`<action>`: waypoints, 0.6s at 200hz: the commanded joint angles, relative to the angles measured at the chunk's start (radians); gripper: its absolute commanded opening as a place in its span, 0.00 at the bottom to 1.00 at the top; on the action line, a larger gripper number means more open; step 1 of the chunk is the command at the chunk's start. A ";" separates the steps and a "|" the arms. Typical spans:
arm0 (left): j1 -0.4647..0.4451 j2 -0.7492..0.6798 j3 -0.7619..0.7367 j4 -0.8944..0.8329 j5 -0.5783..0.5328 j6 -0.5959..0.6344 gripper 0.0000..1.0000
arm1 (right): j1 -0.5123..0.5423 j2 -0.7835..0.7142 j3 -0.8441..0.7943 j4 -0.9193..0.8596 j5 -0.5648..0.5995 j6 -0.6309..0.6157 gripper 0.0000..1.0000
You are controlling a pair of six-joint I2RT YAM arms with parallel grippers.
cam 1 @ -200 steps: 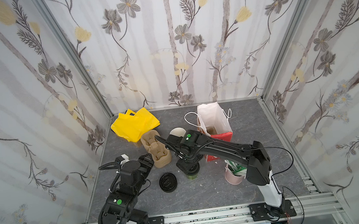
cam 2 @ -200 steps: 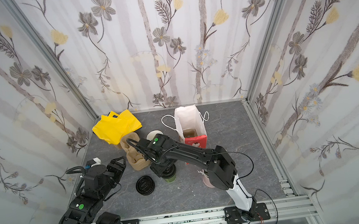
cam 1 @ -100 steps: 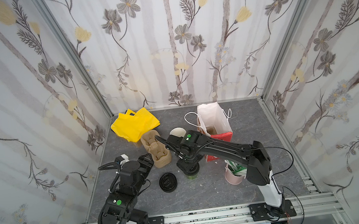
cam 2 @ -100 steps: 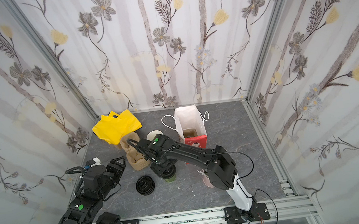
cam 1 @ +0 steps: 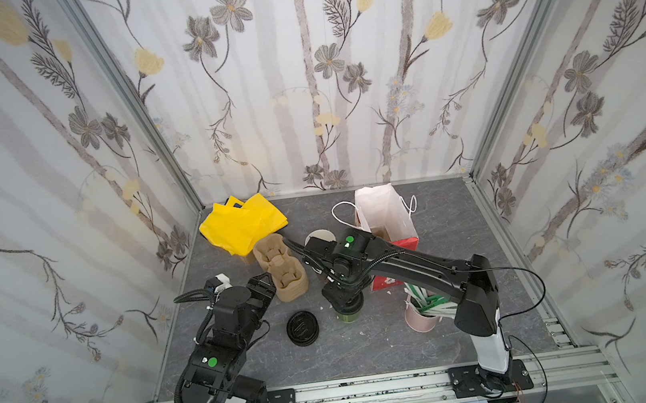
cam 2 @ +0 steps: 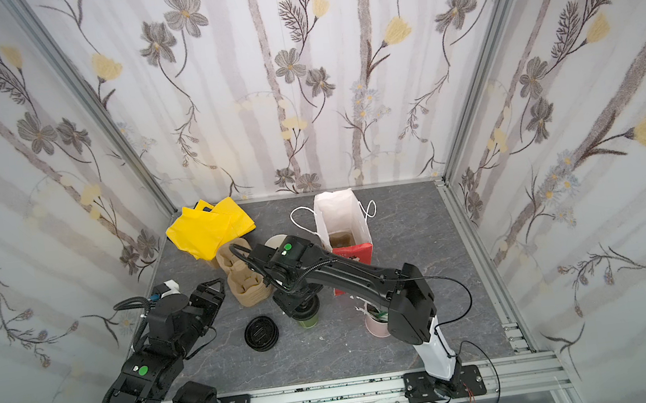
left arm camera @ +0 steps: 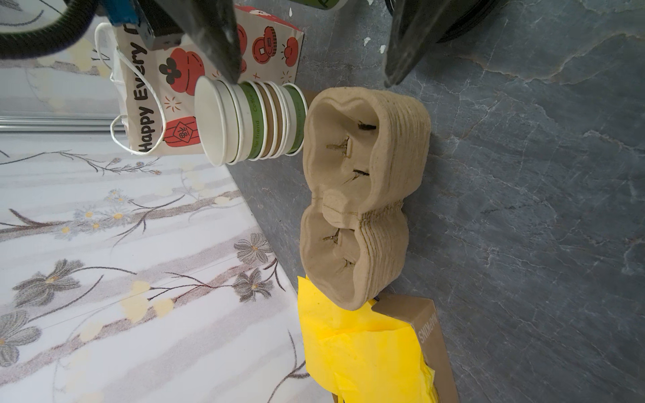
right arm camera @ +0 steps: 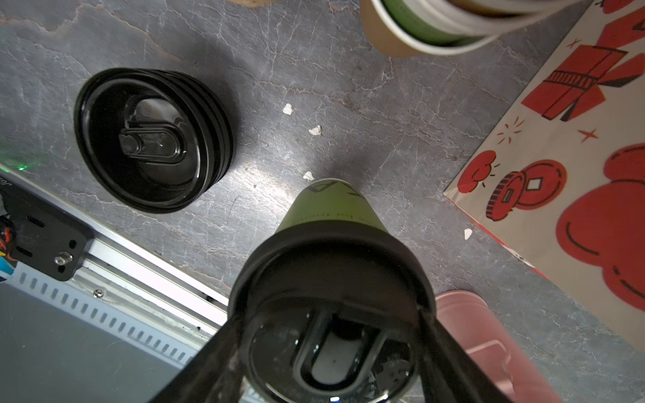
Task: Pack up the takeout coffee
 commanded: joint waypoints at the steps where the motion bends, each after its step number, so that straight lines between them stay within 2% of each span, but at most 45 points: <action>1: 0.001 0.032 0.043 0.013 -0.012 0.062 0.67 | 0.010 -0.044 0.007 -0.036 -0.026 0.039 0.69; 17: 0.002 0.066 0.067 0.025 -0.003 0.059 0.71 | 0.016 -0.087 -0.018 -0.036 -0.046 0.059 0.69; 42: 0.003 0.145 0.120 0.113 0.057 0.094 0.72 | 0.020 -0.149 -0.061 -0.035 -0.057 0.098 0.68; 72: 0.003 0.317 0.257 0.154 0.110 0.151 0.74 | 0.016 -0.215 -0.110 -0.036 -0.046 0.143 0.69; 120: 0.003 0.610 0.474 0.204 0.265 0.192 0.76 | 0.000 -0.316 -0.179 -0.036 -0.057 0.197 0.69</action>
